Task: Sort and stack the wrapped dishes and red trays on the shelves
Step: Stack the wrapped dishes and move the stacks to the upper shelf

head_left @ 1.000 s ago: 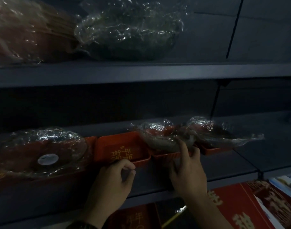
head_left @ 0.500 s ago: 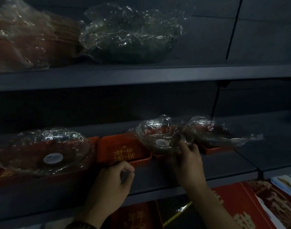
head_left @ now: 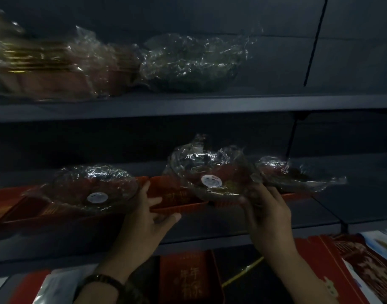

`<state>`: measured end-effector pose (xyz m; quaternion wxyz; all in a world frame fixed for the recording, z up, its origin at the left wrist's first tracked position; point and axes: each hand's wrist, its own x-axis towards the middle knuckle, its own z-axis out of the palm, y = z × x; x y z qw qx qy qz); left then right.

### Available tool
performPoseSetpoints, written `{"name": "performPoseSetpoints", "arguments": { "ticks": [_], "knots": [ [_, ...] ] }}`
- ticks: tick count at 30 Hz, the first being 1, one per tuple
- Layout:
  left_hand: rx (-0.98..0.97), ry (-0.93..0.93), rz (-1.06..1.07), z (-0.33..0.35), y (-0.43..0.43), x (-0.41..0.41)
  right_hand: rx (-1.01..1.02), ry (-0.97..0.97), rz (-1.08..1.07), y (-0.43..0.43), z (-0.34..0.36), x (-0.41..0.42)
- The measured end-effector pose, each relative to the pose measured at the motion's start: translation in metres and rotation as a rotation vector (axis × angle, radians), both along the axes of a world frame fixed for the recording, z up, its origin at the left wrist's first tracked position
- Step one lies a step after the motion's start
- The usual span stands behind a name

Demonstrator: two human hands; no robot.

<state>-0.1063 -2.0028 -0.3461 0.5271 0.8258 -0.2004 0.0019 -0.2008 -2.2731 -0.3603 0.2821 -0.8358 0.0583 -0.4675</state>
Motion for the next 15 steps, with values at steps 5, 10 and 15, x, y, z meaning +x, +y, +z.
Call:
{"name": "performPoseSetpoints", "arguments": {
  "ticks": [5, 10, 15],
  "knots": [
    [-0.062, -0.037, -0.015, 0.033, 0.014, -0.036, -0.008, 0.090, 0.077, 0.022, 0.015, -0.035],
    [-0.028, -0.211, -0.025, 0.056, 0.034, -0.071, -0.024, 0.095, 0.144, 0.039, 0.051, -0.066],
    [0.005, -0.357, -0.008, 0.091, 0.055, -0.107, 0.094, 0.050, 0.254, 0.055, 0.101, -0.108]
  ]
}}
